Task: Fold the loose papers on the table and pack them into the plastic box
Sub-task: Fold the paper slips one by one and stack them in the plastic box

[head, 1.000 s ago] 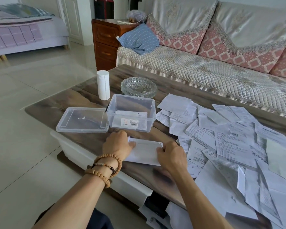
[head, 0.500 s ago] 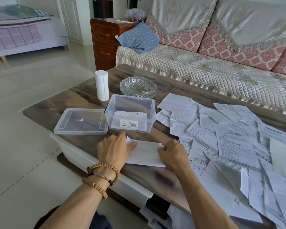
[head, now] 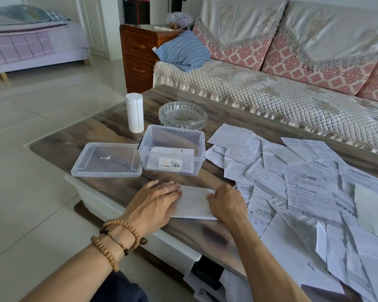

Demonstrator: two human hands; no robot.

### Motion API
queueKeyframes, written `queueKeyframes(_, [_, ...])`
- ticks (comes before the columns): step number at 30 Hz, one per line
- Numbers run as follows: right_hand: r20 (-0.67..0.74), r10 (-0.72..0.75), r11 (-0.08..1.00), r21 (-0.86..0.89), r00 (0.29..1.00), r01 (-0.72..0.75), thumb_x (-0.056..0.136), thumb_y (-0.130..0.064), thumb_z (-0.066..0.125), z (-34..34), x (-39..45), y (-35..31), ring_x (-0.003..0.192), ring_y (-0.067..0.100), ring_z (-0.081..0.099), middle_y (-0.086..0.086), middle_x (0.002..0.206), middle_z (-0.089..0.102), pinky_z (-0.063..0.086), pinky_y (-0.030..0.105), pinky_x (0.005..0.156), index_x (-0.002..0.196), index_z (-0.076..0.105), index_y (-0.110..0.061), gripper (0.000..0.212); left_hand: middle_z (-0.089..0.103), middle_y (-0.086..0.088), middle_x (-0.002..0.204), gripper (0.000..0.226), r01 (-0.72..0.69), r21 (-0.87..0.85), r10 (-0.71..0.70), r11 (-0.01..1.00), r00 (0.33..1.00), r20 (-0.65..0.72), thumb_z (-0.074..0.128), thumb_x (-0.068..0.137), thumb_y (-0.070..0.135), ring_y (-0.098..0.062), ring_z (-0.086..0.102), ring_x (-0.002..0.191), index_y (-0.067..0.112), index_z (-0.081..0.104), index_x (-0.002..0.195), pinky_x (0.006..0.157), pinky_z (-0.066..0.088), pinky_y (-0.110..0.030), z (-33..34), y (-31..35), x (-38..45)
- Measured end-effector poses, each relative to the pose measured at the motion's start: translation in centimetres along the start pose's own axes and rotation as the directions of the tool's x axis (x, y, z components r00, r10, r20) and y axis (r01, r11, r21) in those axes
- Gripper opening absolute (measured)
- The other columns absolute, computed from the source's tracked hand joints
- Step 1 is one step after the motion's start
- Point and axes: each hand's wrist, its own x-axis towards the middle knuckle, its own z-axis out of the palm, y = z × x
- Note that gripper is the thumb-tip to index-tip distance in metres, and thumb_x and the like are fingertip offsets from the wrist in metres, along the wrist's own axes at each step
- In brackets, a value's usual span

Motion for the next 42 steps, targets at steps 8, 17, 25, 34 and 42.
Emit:
queueKeyframes(8, [-0.143,-0.605,0.783,-0.286,0.783,0.553,0.092,-0.025,0.039,2.4,-3.4,-0.7,0.118,0.034,0.057,0.013,0.121,0.063,0.032,0.049,0.106,0.111,0.063,-0.010,0.034,0.019,0.018,0.159,0.082,0.086,-0.088,-0.053,0.992,0.941,0.333,0.005,0.080,0.065,0.002,0.009,0.147,0.031,0.036,0.148,0.123,0.006,-0.042,-2.4,-0.5,-0.1])
queueKeyframes(17, [0.225,-0.478,0.781,-0.332,0.849,0.528,0.074,-0.056,-0.021,-0.2,-2.7,3.7,0.148,0.014,-0.018,-0.006,0.163,-0.012,-0.017,0.035,0.115,0.156,-0.002,-0.019,0.091,0.001,0.022,0.158,0.080,0.201,-0.132,-0.110,0.971,0.858,0.503,0.011,0.077,0.078,-0.002,-0.011,0.146,0.045,0.023,0.149,0.121,-0.009,-0.045,-3.2,-2.1,-0.7])
queueKeyframes(25, [0.201,-0.522,0.794,-0.240,0.829,0.558,0.084,-0.049,-0.013,2.8,-4.4,-1.6,0.150,0.020,-0.010,0.004,0.163,-0.008,-0.006,0.045,0.119,0.155,0.001,-0.013,0.081,0.001,0.022,0.158,0.053,0.198,-0.102,-0.123,0.975,0.861,0.494,0.033,0.098,0.056,-0.004,-0.009,0.148,0.044,0.023,0.149,0.121,-0.008,-0.046,-3.1,-1.7,-0.7])
queueKeyframes(34, [0.021,-0.331,0.938,-0.097,0.943,0.332,0.100,-0.029,0.035,-2.1,-5.1,2.8,0.131,0.023,0.045,-0.004,0.146,0.044,0.041,0.034,0.099,0.134,0.047,-0.016,0.038,0.002,0.018,0.161,0.052,0.224,-0.100,-0.137,0.970,0.834,0.534,0.034,0.100,0.053,-0.008,-0.009,0.149,0.043,0.023,0.150,0.121,-0.007,-0.048,-3.9,-1.2,-0.3])
queueKeyframes(42, [0.203,0.156,0.649,0.717,0.967,-0.255,0.068,-0.018,0.077,-2.9,-3.1,-0.8,0.069,0.028,0.058,0.005,0.065,0.054,0.045,0.034,0.062,0.058,0.051,-0.019,0.028,-0.001,0.015,0.162,0.053,0.246,-0.083,-0.161,0.966,0.818,0.552,0.031,0.100,0.053,-0.009,-0.009,0.149,0.043,0.019,0.151,0.121,-0.008,-0.047,-4.0,-0.9,-0.4])
